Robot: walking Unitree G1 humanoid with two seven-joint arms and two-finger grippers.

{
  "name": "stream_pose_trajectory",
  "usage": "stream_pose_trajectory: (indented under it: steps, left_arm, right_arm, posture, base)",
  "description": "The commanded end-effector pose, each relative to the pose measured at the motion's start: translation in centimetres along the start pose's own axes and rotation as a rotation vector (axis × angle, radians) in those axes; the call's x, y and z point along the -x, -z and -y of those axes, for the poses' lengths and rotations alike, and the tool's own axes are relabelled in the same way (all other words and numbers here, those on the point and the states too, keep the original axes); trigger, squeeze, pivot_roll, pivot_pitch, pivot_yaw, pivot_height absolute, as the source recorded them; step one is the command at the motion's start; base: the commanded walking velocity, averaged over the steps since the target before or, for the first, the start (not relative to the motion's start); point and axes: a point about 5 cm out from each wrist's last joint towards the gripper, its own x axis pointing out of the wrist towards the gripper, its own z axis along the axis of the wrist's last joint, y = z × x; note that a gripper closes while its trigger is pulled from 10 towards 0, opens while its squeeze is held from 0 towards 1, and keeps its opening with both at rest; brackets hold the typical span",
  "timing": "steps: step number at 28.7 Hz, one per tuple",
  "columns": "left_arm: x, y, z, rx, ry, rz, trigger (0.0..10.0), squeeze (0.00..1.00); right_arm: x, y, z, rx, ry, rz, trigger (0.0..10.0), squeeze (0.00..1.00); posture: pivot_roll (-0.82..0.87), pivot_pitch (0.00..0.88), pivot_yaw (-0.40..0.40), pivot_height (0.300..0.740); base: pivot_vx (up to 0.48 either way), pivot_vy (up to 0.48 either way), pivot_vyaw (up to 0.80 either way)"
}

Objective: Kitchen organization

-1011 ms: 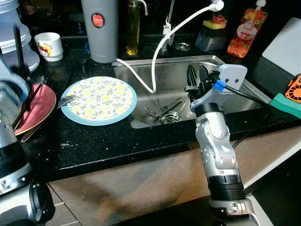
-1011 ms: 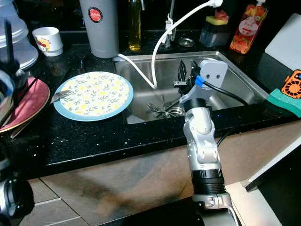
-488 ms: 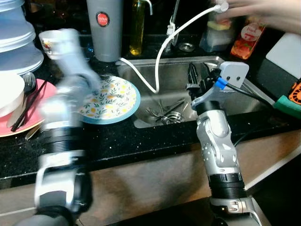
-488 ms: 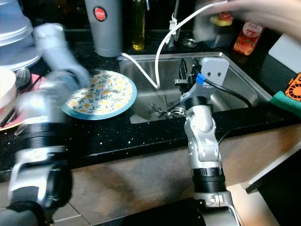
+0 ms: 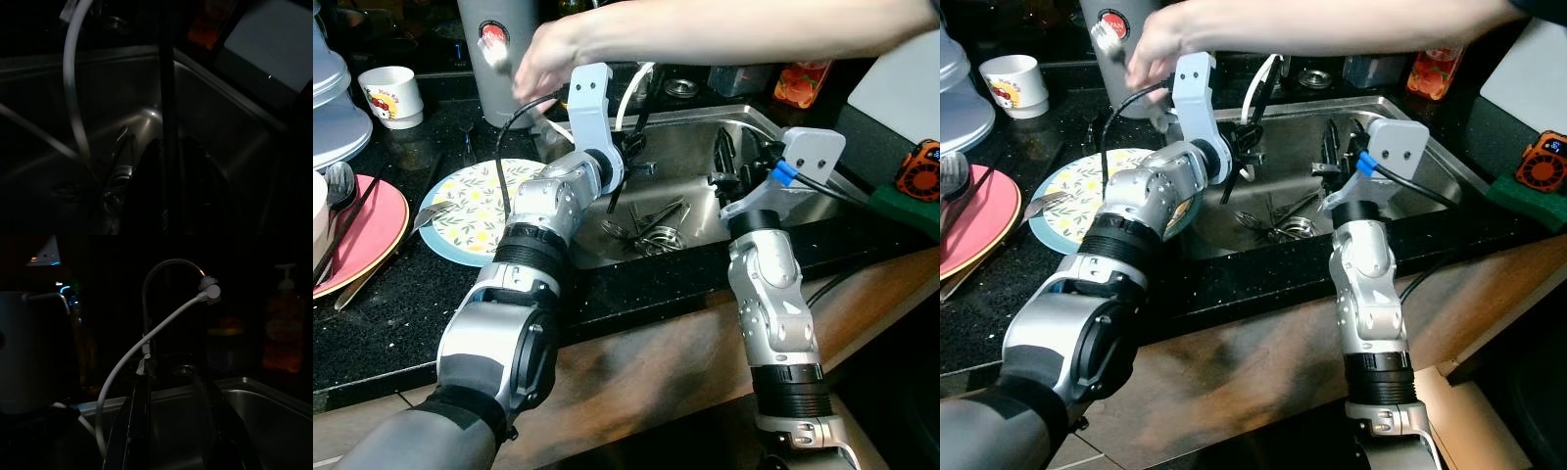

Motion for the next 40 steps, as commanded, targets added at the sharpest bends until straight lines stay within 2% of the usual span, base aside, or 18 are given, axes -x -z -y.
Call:
stream_pose_trajectory:
  steps: [1, 4, 5, 6, 7, 10, 12, 14, 15, 16, 18, 21, 23, 24, 25, 33, 34, 40]
  left_arm:
    - [-0.1, -0.2, -0.1, -0.043, -0.011, 0.007, 10.0, 1.00]
    - [0.1, -1.4, -0.5, -0.151, -0.013, 0.113, 10.0, 1.00]
    - [0.4, -2.1, -0.5, -0.191, -0.009, 0.171, 10.0, 0.11]
    - [0.6, -2.5, -0.5, -0.214, -0.006, 0.207, 10.0, 0.11]
    - [1.1, -3.1, -0.6, -0.256, -0.004, 0.264, 10.0, 0.00]
    - [2.1, -3.6, -0.7, -0.307, 0.006, 0.336, 10.0, 0.00]
    - [2.8, -3.5, -0.9, -0.332, -0.001, 0.340, 10.0, 0.00]
    - [3.7, -2.5, -1.8, -0.395, -0.054, 0.262, 10.0, 0.00]
    - [4.2, -1.4, -3.1, -0.431, -0.138, 0.164, 10.0, 0.00]
    - [5.0, -0.5, -4.6, -0.387, -0.243, 0.066, 10.0, 0.00]
    - [6.1, 0.3, -6.2, -0.325, -0.353, -0.034, 10.0, 0.00]
    - [7.4, 0.0, -6.6, -0.359, -0.376, -0.037, 10.0, 0.00]
    - [9.4, 0.2, -7.2, -0.373, -0.423, -0.063, 10.0, 0.01]
    - [9.4, 0.2, -7.2, -0.373, -0.423, -0.063, 10.0, 0.01]
    - [9.9, 0.5, -7.0, -0.374, -0.425, -0.067, 10.0, 1.00]
    - [10.0, 0.8, -6.4, -0.391, -0.433, -0.083, 10.0, 1.00]
    - [9.8, 1.1, -6.2, -0.377, -0.440, -0.101, 10.0, 0.00]
    - [7.5, 3.0, -6.3, -0.286, -0.514, -0.182, 10.0, 0.00]
  right_arm:
    - [0.2, -0.1, 0.4, 0.016, 0.013, 0.000, 10.0, 0.00]
    - [0.0, -0.2, 0.4, 0.017, 0.016, 0.005, 10.0, 0.00]
    - [-0.1, -0.3, 0.4, 0.016, 0.016, 0.007, 10.0, 0.00]
    - [-0.1, -0.3, 0.4, 0.016, 0.015, 0.009, 10.0, 0.00]
    - [-0.1, -0.3, 0.4, 0.015, 0.015, 0.009, 10.0, 0.00]
    - [-0.1, -0.3, 0.3, 0.013, 0.014, 0.008, 10.0, 0.00]
    - [0.0, -0.2, 0.3, 0.012, 0.012, 0.006, 10.0, 0.00]
    - [0.0, -0.1, 0.1, 0.008, 0.007, 0.000, 10.0, 0.00]
    - [0.0, 0.0, 0.0, 0.007, 0.002, -0.003, 10.0, 0.00]
    - [0.0, 0.0, 0.0, 0.006, -0.001, -0.005, 10.0, 0.00]
    - [0.0, 0.0, 0.0, 0.006, -0.006, -0.006, 10.0, 0.00]
    - [0.0, 0.0, 0.0, 0.008, -0.011, -0.007, 10.0, 0.00]
    - [0.0, 0.3, 0.0, 0.006, -0.018, -0.016, 10.0, 0.00]
    - [0.0, 0.3, 0.0, 0.006, -0.018, -0.016, 10.0, 0.00]
    - [-0.1, 0.3, -0.2, 0.003, -0.025, -0.018, 10.0, 0.00]
    - [-0.3, 0.3, -0.6, -0.007, -0.041, -0.015, 10.0, 0.00]
    - [-0.3, 0.3, -0.6, -0.006, -0.045, -0.015, 10.0, 0.00]
    - [-0.4, 0.2, -0.5, -0.002, -0.048, -0.012, 10.0, 0.00]
  posture:
    - [0.12, 0.054, -0.001, 0.740]
    - [0.13, 0.055, -0.002, 0.740]
    - [0.13, 0.055, -0.002, 0.740]
    - [0.13, 0.055, -0.002, 0.740]
    - [0.13, 0.055, -0.002, 0.740]
    - [0.14, 0.059, -0.018, 0.740]
    - [0.15, 0.060, -0.021, 0.740]
    - [0.15, 0.062, -0.025, 0.740]
    - [0.16, 0.062, -0.028, 0.740]
    - [0.16, 0.061, -0.030, 0.740]
    - [0.16, 0.061, -0.028, 0.740]
    - [0.17, 0.062, -0.033, 0.740]
    - [0.18, 0.059, -0.041, 0.740]
    - [0.18, 0.059, -0.041, 0.740]
    - [0.19, 0.058, -0.043, 0.740]
    - [0.19, 0.050, -0.050, 0.740]
    - [0.18, 0.042, -0.052, 0.740]
    - [0.17, 0.034, -0.052, 0.740]
  base:
    - [0.000, 0.000, 0.00]
    - [0.000, 0.000, 0.00]
    - [0.000, 0.000, 0.00]
    - [0.000, 0.000, 0.00]
    - [0.000, 0.000, 0.00]
    - [0.000, 0.000, 0.00]
    - [0.000, 0.000, 0.00]
    - [0.000, 0.000, 0.00]
    - [0.000, 0.000, 0.00]
    - [0.000, 0.000, 0.00]
    - [0.000, 0.000, 0.00]
    - [0.000, 0.000, 0.00]
    - [0.000, 0.000, 0.00]
    - [0.000, 0.000, 0.00]
    - [0.000, 0.000, 0.00]
    - [0.000, 0.000, 0.00]
    - [0.000, 0.000, 0.00]
    - [0.000, 0.000, 0.00]
